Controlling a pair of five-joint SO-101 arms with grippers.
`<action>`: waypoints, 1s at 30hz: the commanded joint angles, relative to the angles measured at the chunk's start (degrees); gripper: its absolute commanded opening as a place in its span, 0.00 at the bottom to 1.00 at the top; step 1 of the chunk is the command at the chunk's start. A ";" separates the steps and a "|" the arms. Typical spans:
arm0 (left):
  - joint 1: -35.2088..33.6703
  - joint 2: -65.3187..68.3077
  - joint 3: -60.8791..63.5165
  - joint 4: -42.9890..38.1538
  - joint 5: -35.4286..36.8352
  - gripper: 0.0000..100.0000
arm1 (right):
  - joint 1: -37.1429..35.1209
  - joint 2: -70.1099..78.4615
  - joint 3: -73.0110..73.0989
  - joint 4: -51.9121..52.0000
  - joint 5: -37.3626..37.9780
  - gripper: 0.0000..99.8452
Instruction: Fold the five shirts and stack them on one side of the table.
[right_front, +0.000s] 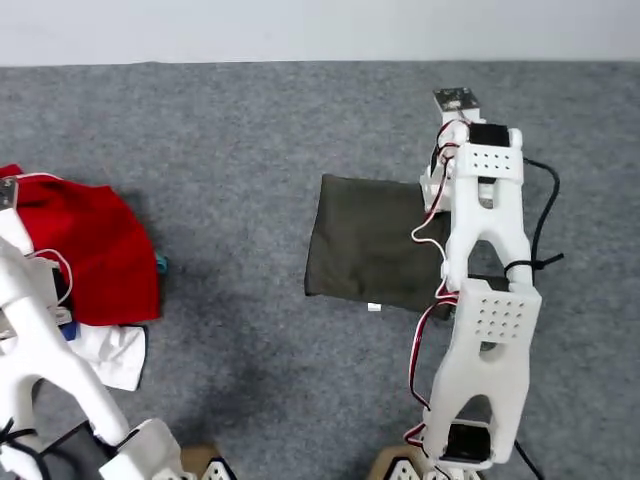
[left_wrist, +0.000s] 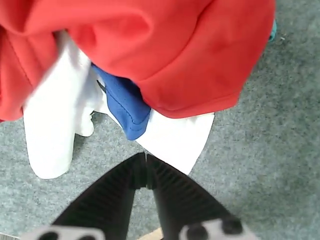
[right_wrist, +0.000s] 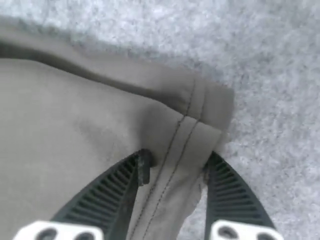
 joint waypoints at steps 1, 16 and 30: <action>0.00 -1.85 -0.22 -0.70 -0.53 0.00 | -0.84 -0.31 -3.16 -1.54 -0.70 0.08; 0.00 -1.76 -0.13 -2.02 -0.70 0.00 | 1.54 0.13 -10.20 -3.12 -0.18 0.01; 0.09 -1.76 -0.13 -2.46 -0.79 0.00 | 3.65 3.38 -12.31 -13.14 4.22 0.01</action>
